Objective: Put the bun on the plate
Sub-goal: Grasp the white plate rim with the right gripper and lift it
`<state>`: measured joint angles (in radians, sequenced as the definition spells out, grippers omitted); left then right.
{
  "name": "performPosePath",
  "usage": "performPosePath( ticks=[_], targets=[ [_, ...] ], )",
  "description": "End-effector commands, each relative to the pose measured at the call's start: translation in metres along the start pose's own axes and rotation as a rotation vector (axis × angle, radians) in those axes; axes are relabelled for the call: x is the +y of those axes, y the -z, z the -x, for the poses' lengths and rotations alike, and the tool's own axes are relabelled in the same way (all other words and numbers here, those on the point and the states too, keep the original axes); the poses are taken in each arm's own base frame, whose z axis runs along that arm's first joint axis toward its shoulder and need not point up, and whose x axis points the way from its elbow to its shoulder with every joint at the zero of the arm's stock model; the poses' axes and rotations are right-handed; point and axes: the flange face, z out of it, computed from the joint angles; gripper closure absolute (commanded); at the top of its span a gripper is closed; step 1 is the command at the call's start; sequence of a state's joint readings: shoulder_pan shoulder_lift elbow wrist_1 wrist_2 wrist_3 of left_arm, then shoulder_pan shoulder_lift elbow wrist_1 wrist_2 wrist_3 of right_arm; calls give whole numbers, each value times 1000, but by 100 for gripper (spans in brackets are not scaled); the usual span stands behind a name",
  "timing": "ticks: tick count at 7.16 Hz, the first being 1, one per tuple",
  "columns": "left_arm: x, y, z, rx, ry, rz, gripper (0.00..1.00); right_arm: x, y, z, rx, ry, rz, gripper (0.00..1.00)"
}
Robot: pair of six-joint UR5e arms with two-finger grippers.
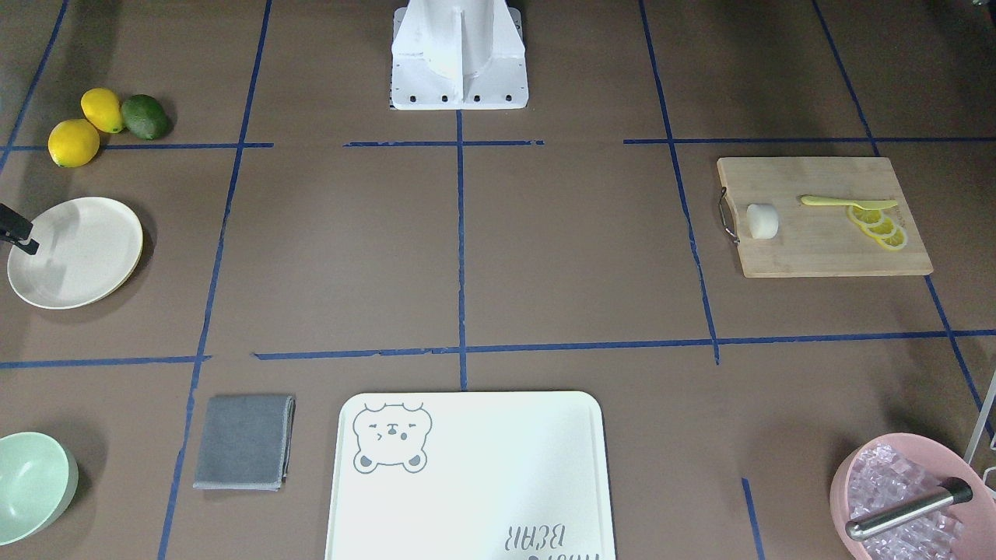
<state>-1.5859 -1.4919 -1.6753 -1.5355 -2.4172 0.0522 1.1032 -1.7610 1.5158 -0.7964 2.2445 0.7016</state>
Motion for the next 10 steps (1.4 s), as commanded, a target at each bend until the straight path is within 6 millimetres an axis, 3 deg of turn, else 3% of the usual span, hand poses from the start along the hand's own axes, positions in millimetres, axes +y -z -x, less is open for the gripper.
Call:
performPosePath(
  ticks=[1, 2, 4, 5, 7, 9, 10],
  targets=[
    [0, 0, 0, -1, 0, 0, 0, 2, -3, 2, 0, 3, 12, 33],
    [0, 0, 0, -1, -2, 0, 0, 3, -4, 2, -3, 4, 17, 39],
    [-1, 0, -1, -1, -2, 0, 0, 3, -7, 1, -3, 6, 24, 85],
    [-1, 0, -1, -1, -4, 0, 0, 3, -7, 1, -3, 7, 22, 98],
    [-3, 1, -2, -1, -5, -2, 0, 10, 2, 3, -52, 50, -23, 100],
    [-6, 4, -5, -2, 0, -7, 0, -4, 68, -15, -254, -4, -56, 100],
    [-8, 4, -5, -2, -1, -8, 0, -21, 100, 3, -323, -39, -78, 100]
  ],
)
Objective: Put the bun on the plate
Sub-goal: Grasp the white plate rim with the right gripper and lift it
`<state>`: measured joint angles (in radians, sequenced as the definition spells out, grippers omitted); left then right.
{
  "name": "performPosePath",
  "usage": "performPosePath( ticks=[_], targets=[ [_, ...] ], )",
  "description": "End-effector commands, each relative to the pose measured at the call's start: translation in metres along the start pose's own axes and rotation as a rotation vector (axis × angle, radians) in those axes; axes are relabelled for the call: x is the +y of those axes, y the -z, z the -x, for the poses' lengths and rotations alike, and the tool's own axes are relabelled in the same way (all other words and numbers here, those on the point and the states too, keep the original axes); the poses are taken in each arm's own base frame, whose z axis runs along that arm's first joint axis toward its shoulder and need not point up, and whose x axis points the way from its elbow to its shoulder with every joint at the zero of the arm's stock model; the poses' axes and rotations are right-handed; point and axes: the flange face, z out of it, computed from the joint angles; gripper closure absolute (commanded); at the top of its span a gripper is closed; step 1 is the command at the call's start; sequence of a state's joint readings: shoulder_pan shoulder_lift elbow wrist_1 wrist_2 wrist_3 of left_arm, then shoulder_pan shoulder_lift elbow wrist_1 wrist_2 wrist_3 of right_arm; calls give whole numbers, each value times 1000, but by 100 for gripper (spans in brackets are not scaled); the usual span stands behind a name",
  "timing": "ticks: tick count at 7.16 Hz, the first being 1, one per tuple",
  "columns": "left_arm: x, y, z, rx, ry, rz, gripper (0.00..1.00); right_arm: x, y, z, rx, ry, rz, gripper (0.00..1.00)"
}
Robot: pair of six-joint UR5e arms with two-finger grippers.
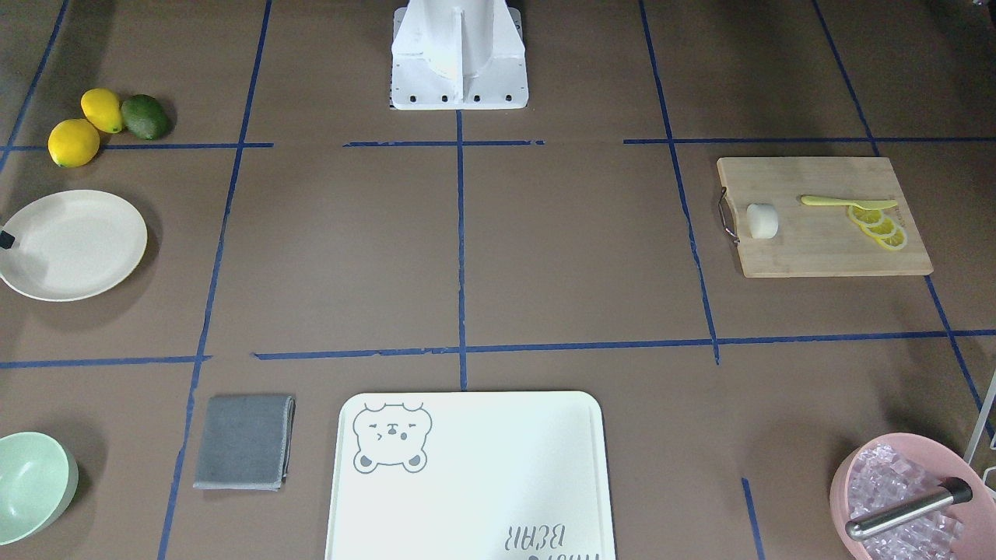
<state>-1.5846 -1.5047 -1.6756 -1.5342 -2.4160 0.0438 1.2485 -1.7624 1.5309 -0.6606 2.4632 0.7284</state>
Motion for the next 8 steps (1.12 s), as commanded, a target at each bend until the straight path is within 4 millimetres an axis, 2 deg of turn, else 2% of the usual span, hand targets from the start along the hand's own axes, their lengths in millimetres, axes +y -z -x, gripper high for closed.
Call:
performPosePath(
  ticks=[1, 2, 3, 4, 5, 7, 8],
  targets=[
    [-4, 3, -3, 1, 4, -6, 0, -52, 46, 61, -138, -84, -59, 100],
    [-4, 3, -3, 1, 12, -7, 0, -92, 35, 132, -194, -119, -41, 100],
    [-4, 3, -3, 1, 12, -7, 0, -104, -2, 203, -223, -139, 12, 100],
    [-4, 3, -3, 1, 12, -7, 0, -105, -45, 272, -218, -144, -11, 100],
    [-4, 3, -3, 1, 13, -7, 0, -88, -94, 344, -223, -173, -26, 100],
    [-4, 3, -3, 1, 15, -7, 0, -33, -177, 471, -167, -189, -54, 100],
    [-4, 2, -2, 1, 17, -5, 0, -13, -195, 514, -131, -179, -51, 100]
  ],
)
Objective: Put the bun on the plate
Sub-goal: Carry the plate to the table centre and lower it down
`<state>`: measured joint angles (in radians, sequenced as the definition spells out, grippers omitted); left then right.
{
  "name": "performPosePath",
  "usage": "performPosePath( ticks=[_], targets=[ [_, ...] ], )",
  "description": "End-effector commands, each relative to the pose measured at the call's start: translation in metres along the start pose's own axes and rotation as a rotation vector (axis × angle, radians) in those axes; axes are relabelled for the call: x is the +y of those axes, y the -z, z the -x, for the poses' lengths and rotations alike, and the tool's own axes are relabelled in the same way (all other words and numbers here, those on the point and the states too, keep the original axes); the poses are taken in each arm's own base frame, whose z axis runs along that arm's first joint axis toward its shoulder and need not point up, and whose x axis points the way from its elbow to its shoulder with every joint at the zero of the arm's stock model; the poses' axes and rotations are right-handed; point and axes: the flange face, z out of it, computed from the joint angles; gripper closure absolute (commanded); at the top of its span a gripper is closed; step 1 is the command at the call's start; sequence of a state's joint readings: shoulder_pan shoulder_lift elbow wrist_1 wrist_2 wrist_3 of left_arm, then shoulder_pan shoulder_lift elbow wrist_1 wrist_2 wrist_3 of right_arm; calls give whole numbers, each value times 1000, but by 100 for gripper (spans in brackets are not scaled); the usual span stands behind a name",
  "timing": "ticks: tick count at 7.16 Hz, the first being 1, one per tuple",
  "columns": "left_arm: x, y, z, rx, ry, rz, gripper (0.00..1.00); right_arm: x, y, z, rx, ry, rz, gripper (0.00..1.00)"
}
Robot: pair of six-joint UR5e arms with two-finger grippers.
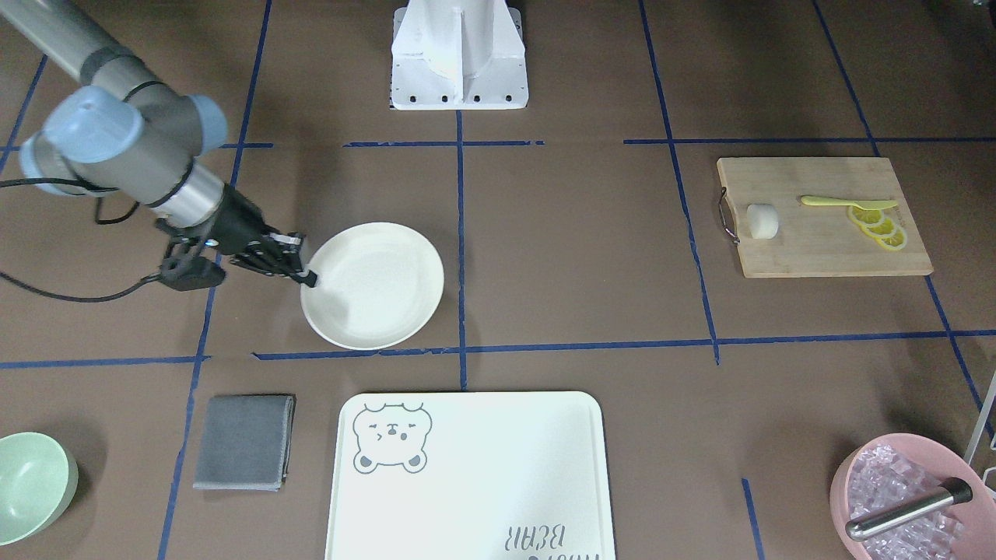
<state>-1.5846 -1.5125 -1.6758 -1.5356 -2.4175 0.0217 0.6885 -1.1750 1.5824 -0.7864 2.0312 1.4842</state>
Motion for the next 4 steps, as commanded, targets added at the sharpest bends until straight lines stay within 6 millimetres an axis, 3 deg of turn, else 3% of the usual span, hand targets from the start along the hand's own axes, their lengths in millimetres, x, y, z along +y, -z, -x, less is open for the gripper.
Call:
performPosePath(
  ticks=[1, 2, 4],
  targets=[
    [1, -2, 2, 0, 4, 5, 0, 71, -54, 56, 51, 16, 0, 100],
    [1, -3, 3, 0, 5, 6, 0, 95, -67, 58, 59, 35, -4, 100],
    [1, -3, 4, 0, 6, 7, 0, 98, -53, 54, 47, 37, 0, 99]
  ],
)
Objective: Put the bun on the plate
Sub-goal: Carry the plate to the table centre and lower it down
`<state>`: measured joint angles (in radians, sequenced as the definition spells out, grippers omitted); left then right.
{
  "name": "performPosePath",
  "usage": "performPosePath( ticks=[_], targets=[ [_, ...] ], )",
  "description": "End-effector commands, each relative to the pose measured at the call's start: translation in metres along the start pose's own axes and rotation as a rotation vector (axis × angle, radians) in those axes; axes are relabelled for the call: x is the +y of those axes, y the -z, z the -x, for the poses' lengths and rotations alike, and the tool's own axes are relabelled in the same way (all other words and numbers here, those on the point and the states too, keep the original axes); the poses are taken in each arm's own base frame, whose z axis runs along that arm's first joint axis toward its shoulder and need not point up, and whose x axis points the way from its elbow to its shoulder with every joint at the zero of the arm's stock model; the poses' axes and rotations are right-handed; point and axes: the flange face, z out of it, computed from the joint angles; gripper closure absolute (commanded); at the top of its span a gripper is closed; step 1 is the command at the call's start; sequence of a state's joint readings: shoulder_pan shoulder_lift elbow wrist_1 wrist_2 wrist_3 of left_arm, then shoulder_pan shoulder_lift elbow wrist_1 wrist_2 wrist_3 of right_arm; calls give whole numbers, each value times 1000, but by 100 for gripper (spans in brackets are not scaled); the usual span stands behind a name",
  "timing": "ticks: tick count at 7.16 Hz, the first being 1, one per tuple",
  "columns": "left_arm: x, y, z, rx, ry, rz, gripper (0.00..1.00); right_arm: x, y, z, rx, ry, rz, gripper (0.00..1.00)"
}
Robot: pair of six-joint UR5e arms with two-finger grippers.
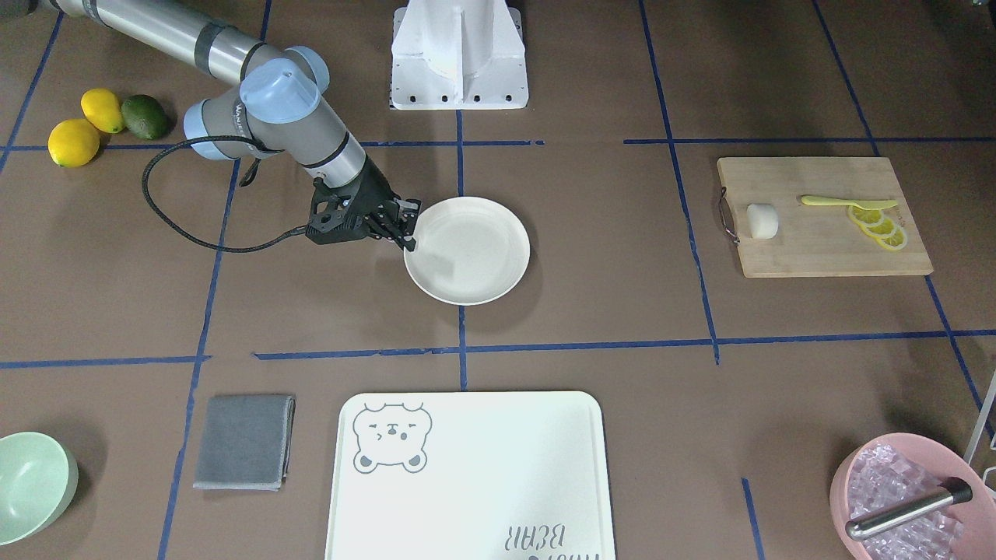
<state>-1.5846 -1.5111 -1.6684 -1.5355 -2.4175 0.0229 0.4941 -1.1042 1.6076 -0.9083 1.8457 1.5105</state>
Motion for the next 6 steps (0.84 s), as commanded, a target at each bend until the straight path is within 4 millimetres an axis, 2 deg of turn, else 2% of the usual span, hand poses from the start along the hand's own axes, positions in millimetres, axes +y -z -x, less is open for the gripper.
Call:
performPosePath(
  ticks=[1, 3, 4, 6],
  targets=[
    [0, 0, 0, 0, 2, 1, 0, 6, 4, -10, 8, 1, 3, 99],
    [0, 2, -2, 3, -1, -2, 0, 5, 3, -21, 22, -3, 4, 97],
    [-1, 3, -3, 3, -5, -5, 0, 6, 3, -22, 24, -3, 5, 86],
    [0, 2, -3, 3, -2, -3, 0, 8, 3, -20, 20, -1, 8, 1]
  ],
)
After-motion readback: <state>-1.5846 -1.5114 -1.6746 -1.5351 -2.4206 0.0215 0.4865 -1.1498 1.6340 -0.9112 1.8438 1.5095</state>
